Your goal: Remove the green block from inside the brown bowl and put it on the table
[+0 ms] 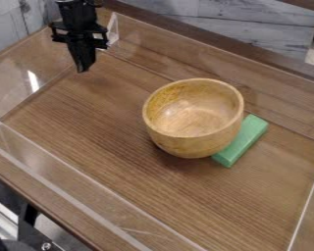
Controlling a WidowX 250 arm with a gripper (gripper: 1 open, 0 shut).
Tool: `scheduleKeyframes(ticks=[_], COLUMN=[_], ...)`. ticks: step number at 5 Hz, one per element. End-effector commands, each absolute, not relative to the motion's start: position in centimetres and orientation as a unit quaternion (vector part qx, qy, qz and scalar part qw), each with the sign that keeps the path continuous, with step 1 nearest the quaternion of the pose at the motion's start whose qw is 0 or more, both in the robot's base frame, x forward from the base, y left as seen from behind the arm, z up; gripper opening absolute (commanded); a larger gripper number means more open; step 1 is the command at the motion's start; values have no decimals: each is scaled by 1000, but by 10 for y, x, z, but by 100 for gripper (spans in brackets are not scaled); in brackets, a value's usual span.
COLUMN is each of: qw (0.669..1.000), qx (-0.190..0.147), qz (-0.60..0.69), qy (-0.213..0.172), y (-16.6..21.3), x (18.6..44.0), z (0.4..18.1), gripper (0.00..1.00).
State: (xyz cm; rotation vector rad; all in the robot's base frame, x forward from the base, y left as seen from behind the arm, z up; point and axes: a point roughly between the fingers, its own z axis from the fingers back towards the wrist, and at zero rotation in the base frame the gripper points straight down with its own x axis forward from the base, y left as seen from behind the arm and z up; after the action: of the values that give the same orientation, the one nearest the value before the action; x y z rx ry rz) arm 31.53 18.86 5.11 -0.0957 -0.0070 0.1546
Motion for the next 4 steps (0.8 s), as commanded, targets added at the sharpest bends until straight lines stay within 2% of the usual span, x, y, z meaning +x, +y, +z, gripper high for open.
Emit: scheduleKeyframes(ticks=[1,4], qw=[996,996], qx=[-31,-38], qz=[72,71], qy=[-38,-35], y=[192,192], x=[327,335], z=[74,64], gripper=[0,0])
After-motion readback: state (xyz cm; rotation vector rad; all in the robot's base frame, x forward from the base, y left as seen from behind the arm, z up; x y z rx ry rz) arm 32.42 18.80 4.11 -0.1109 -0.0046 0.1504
